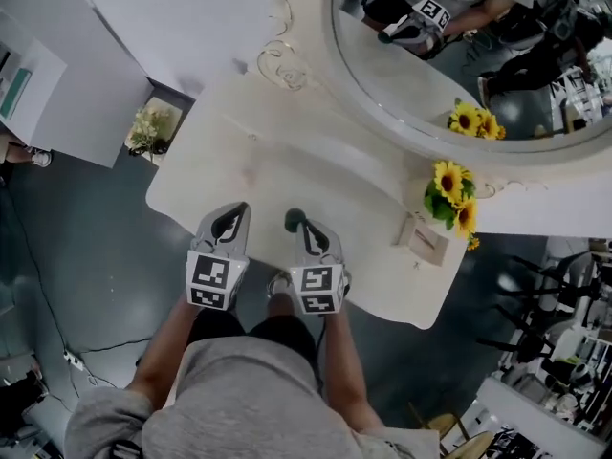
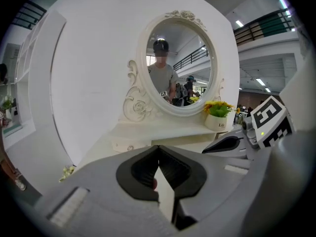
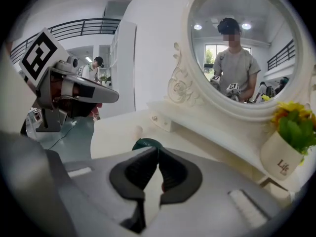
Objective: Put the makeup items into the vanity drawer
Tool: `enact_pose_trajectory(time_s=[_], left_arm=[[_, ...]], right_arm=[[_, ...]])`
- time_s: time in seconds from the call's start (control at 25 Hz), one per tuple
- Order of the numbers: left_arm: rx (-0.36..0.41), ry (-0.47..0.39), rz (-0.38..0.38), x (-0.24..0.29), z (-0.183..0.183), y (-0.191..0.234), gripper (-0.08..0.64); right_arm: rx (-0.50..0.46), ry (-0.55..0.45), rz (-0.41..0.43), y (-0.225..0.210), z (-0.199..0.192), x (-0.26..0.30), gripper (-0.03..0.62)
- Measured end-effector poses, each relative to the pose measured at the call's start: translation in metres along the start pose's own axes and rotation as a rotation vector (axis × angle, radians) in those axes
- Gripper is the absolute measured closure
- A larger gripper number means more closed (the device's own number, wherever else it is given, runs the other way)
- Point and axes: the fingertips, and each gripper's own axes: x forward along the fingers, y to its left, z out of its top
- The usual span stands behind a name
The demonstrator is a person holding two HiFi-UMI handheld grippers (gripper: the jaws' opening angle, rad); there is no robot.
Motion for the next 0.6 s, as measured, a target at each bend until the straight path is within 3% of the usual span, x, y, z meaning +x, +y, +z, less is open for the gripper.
enact_pose_trajectory(time_s=[0.32,0.6], left_arm=[[0.076,-0.073,-0.113,0.014,0.047,-0.043,0.549],[0.142,-0.114,-0.241,0.029,0.071,-0.094,0.549]], right_arm=[[0.051,-0.073,-0.148,-0.043,0.018,-0.046,0.577],[0.111,-0.107,-0.304,-0.084,0.011,-0.092,0.577]])
